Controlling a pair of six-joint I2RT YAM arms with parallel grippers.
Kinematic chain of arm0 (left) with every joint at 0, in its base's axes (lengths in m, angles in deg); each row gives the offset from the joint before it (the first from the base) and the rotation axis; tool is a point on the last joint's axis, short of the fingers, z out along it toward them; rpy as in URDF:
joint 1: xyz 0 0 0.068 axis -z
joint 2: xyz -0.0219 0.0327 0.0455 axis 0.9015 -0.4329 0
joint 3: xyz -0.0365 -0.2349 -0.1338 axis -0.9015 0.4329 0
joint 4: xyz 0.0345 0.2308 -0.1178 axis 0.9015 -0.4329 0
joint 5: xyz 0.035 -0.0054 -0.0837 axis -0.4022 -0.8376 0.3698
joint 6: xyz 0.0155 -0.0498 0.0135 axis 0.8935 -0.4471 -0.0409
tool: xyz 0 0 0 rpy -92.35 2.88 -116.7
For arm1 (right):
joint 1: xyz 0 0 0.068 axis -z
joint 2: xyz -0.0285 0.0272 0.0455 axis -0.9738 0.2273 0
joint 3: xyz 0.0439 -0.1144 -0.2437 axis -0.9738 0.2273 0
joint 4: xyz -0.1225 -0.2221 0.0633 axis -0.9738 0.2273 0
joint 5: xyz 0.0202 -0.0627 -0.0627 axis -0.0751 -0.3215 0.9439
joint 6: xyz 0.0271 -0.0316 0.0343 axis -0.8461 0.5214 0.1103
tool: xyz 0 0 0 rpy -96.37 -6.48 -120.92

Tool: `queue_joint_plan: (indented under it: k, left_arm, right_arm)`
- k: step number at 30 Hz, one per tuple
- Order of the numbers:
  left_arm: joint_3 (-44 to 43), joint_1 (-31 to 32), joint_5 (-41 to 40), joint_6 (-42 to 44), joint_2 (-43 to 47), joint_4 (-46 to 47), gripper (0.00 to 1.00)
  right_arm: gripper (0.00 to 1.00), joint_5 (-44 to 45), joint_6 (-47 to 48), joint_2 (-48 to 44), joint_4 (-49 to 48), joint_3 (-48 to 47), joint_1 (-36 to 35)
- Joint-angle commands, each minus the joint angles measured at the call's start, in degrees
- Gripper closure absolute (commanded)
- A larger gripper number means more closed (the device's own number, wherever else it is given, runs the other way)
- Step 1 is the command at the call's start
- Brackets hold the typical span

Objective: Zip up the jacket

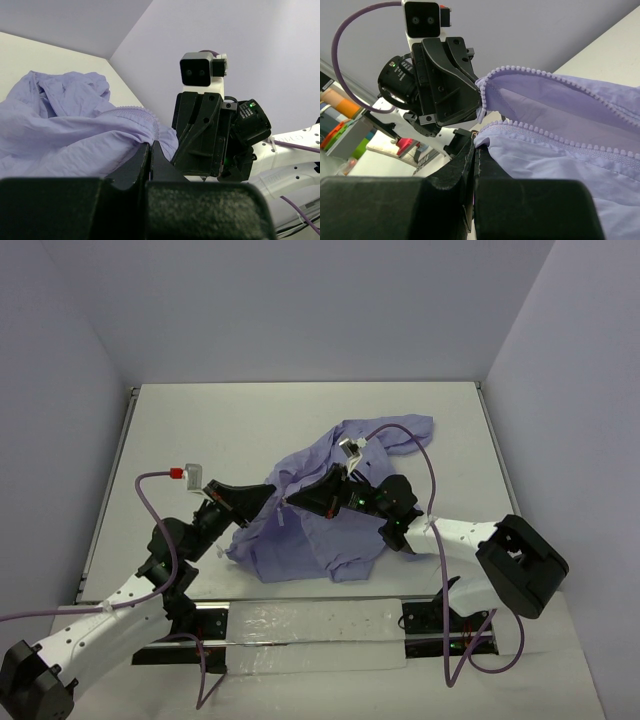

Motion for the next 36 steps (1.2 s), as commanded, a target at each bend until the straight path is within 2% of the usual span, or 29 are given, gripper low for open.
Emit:
queue_joint_plan:
  k: [1, 36]
  left_arm:
    - [-1.32, 0.31, 0.16, 0.11, -0.56, 2.39, 1.0]
    - [-1.52, 0.58, 1.24, 0.08, -0.67, 1.89, 1.0]
  right_arm:
    - [1.0, -0.66, 0.18, -0.33, -4.03, -1.71, -0.41]
    - [1.0, 1.1, -0.2, 0.75, -5.41, -2.59, 0.27]
